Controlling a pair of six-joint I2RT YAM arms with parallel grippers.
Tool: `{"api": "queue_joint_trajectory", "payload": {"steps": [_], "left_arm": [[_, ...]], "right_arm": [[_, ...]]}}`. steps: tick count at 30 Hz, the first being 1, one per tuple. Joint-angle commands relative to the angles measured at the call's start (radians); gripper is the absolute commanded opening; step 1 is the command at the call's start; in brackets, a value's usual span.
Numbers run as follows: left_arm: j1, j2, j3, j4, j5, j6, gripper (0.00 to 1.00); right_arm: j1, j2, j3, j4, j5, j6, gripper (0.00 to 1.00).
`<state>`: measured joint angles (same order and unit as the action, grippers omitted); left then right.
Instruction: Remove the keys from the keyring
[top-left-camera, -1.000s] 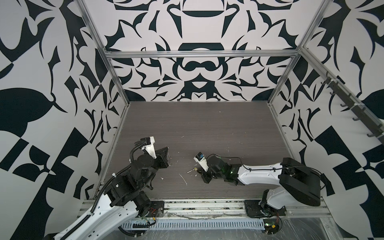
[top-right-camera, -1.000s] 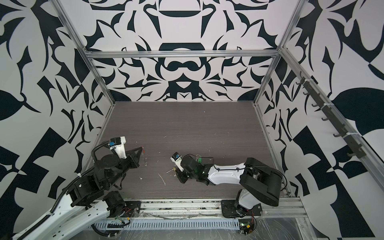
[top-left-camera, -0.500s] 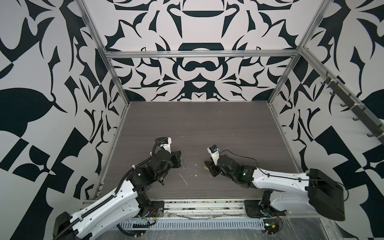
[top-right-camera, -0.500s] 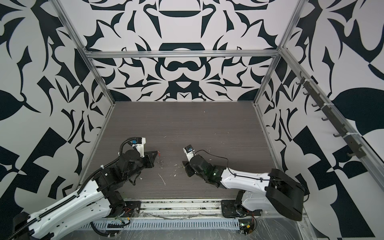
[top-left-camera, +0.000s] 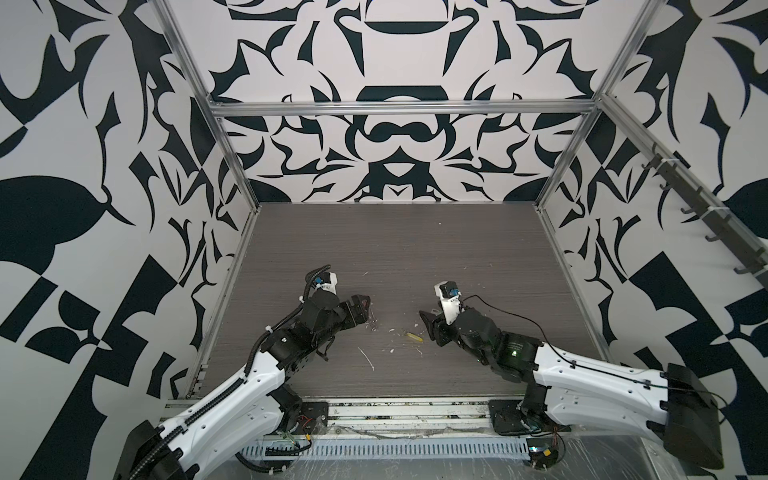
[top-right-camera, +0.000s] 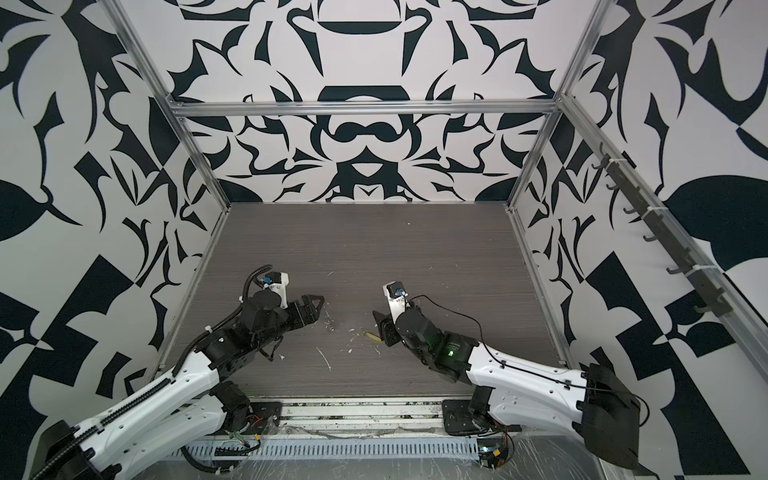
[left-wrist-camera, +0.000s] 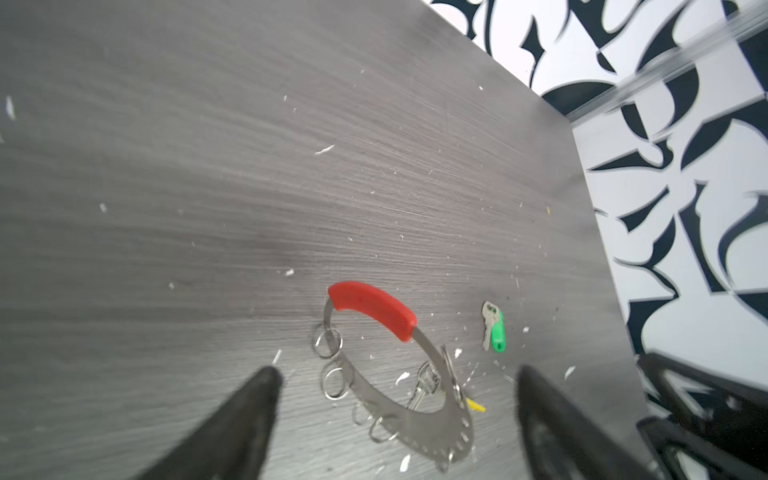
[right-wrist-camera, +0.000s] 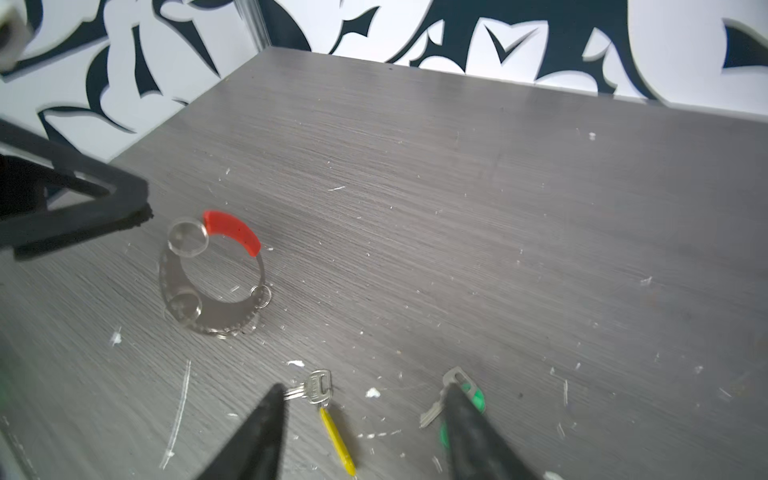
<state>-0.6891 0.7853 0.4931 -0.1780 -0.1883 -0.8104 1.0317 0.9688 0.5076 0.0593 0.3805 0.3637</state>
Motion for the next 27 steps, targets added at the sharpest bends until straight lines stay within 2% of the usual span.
{"api": "queue_joint_trajectory", "payload": {"steps": [1,7,16,18,20,23,26,27], "left_arm": [[0.005,-0.059,0.043,-0.056,-0.055,0.024,0.99],[0.007,-0.110,0.099,-0.074,-0.129,0.064,0.99],[0.007,-0.122,0.138,-0.038,-0.176,0.111,0.99],[0.007,-0.133,0.119,-0.012,-0.186,0.100,0.99],[0.007,-0.135,0.102,0.007,-0.180,0.088,0.99],[0.007,-0.123,0.104,-0.001,-0.155,0.080,0.99],[0.007,-0.110,0.117,-0.028,-0.145,0.073,0.99],[0.007,-0.109,0.121,-0.035,-0.143,0.072,0.99]], "right_arm": [[0.001,-0.041,0.040,-0.045,0.070,0.003,0.70],[0.000,-0.110,0.045,-0.073,0.129,0.007,0.72],[0.001,-0.172,0.015,-0.081,0.127,0.017,0.73],[0.000,-0.168,0.006,-0.055,0.019,-0.003,0.76],[0.001,-0.105,0.020,-0.039,-0.137,-0.046,0.78],[0.000,0.100,0.134,-0.139,-0.324,-0.078,0.77],[0.014,0.287,0.198,-0.139,-0.453,-0.091,0.72],[0.026,0.330,0.208,-0.123,-0.463,-0.092,0.72]]}}
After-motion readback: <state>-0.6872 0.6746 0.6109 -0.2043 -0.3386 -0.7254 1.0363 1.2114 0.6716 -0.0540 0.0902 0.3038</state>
